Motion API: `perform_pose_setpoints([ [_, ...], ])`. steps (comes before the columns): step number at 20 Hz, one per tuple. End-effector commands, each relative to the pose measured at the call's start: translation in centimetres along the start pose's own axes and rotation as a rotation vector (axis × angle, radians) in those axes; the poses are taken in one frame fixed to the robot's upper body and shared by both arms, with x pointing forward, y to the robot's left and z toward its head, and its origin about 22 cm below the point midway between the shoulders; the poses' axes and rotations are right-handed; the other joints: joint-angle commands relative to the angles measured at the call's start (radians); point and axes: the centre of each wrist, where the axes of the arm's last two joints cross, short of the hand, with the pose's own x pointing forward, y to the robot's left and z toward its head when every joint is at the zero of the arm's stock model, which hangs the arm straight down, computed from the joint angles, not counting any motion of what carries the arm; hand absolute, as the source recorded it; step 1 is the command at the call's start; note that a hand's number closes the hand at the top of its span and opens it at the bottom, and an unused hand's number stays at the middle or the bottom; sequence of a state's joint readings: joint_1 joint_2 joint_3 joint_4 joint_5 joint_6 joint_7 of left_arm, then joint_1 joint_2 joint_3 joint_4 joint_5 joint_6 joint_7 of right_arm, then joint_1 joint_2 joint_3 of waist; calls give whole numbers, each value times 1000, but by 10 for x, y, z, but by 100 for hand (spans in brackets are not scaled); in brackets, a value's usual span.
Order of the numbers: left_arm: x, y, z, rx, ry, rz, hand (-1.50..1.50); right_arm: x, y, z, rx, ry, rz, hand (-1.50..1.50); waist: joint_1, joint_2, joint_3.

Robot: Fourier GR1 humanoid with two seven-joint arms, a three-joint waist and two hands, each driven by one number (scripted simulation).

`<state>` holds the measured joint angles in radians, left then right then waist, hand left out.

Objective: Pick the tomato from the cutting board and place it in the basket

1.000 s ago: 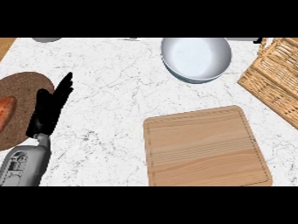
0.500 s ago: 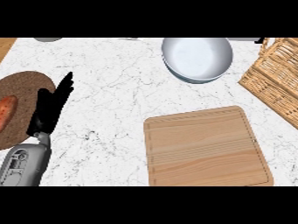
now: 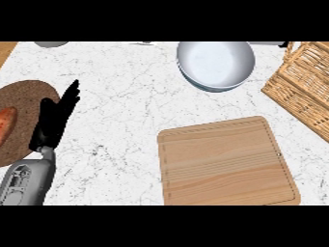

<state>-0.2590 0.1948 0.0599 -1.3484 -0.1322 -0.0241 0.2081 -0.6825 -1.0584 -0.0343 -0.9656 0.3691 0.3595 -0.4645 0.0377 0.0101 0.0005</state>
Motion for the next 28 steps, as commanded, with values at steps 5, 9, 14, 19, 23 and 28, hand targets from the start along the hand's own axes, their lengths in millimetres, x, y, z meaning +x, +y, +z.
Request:
perform_pose_setpoints([
  [5,-1,6,0,9,8,5,0,-32,49,-18,114,77,-139,150,-9,0,0],
  [9,6,-13,8,-3,1,17,0,-38,70,-30,111,88,-268,-150,1,0,1],
  [14,-6,6,8,8,14,8,0,-44,84,-34,23,58,-338,-150,-7,0,1],
  [19,-1,-3,8,8,9,12,0,-58,60,-16,-172,50,-473,-150,-19,-4,1],
  [23,8,9,-1,11,-3,-7,0,-65,32,-7,-316,128,-524,-150,-8,4,1],
  [28,10,-9,2,-1,-13,12,0,-87,4,39,-366,274,-620,-150,5,12,3],
])
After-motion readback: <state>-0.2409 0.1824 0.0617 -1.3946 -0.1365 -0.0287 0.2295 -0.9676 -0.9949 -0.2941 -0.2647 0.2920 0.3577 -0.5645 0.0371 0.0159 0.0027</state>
